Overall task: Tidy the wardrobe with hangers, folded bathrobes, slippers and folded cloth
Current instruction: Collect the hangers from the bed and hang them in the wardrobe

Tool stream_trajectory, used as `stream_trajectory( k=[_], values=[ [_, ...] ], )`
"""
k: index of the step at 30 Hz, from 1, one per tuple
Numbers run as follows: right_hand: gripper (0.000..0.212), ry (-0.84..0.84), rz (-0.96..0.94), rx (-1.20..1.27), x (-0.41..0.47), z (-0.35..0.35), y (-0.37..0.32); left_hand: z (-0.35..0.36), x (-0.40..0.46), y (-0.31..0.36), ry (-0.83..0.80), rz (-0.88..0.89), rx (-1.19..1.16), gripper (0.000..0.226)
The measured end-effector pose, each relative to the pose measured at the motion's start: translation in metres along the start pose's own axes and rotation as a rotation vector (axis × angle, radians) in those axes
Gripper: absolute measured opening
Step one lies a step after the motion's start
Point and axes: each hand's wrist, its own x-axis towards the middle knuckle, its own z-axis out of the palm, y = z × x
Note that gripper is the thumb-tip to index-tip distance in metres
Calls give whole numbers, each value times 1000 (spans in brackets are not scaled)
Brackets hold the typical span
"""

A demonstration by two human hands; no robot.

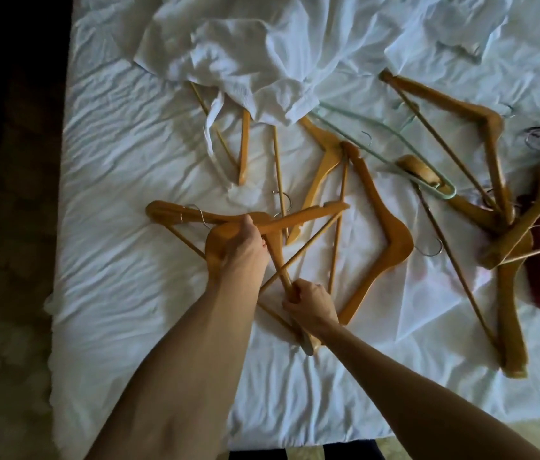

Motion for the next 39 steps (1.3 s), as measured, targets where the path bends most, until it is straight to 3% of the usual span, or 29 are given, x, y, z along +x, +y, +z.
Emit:
stream_trajectory(
  k=[2, 5, 7, 10, 13, 17, 20, 25, 28, 32, 39],
  values=[
    [9, -6, -5, 115, -5, -2, -2, -18, 7, 3, 54, 97, 72, 53],
    [11, -56, 11, 337, -20, -9, -16, -52, 38, 5, 111, 264, 208, 47],
    [15, -92, 24, 421, -27, -15, -34, -78, 16, 18, 154, 339, 288, 56],
    [15, -137, 53, 478, -29, -8, -61, -99, -12, 37, 125, 393, 348, 30],
    [16, -206, 12, 593, -21, 7, -80, -114, -29, 52, 116, 425, 384, 23],
    [16, -273, -3, 580, -25, 5, -99, -135, -43, 64, 112, 448, 421, 23],
    [8, -171, -89, 411, -46, -6, -115, -167, -58, 74, 83, 480, 448, 27],
    [11, -171, -110, 348, -103, -43, -166, -225, -120, 90, 63, 437, 415, 35],
    [5, -267, -156, 441, -137, -67, -206, -253, -163, 94, 36, 435, 387, 35],
    [26, -408, -221, 567, -180, -94, -246, -288, -227, 93, 27, 488, 321, 35],
    [31, -748, -548, 481, -273, -144, -287, -343, -331, 66, 78, 574, 114, 34]
  ],
)
